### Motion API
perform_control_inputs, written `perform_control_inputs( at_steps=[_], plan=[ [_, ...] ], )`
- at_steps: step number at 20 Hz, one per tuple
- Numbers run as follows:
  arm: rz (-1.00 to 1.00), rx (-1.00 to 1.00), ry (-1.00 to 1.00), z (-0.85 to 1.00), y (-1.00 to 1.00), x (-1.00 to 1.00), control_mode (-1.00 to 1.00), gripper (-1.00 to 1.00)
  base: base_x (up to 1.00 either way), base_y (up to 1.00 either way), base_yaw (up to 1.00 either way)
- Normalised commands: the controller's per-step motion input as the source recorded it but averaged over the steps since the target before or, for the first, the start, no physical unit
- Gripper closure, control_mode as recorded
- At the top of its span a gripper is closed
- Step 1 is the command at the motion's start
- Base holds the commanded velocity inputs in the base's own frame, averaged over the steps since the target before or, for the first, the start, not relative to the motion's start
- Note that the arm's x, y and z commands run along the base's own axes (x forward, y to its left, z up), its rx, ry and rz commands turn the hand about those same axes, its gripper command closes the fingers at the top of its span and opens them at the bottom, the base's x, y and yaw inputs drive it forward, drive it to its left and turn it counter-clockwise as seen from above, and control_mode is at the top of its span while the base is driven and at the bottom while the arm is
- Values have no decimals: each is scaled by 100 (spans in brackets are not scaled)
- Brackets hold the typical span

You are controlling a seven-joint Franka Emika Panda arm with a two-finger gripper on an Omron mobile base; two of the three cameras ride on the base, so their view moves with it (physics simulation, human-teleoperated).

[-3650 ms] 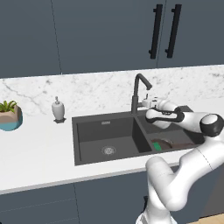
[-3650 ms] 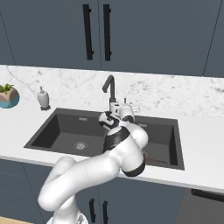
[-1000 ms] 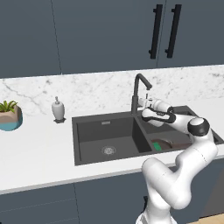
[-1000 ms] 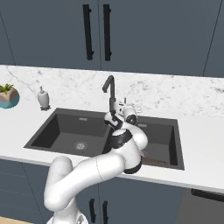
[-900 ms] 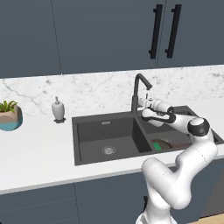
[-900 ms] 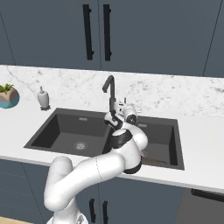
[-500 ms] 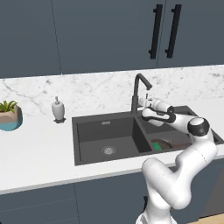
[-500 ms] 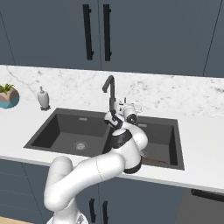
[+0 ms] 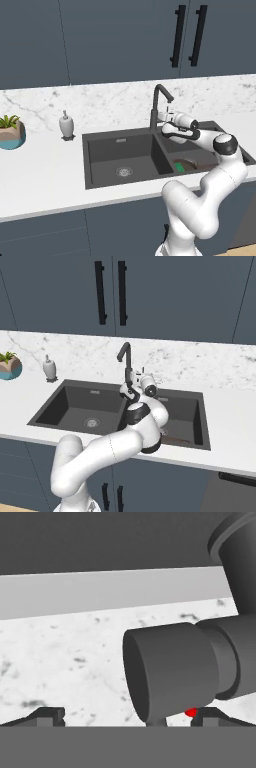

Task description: Pick the pan and sponge and place them into the sink. Then turn on the water.

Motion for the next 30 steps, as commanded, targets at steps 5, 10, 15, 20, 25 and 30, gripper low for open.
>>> perform_control_inputs(
  at_steps=[5, 10, 15, 20, 25, 30],
  plan=[
    [0, 0, 0, -9, 0, 19, -100, -100, 0, 0, 0],
    [0, 0, 0, -11, 0, 18, -100, -100, 0, 0, 0],
    [0, 0, -1, -3, 0, 7, -100, -100, 0, 0, 0],
    [0, 0, -3, 0, -3, 0, -100, -100, 0, 0, 0],
    [0, 0, 0, -2, -6, 0, -100, -100, 0, 0, 0],
    [0, 0, 0, -6, 0, 0, -100, -100, 0, 0, 0]
  ],
)
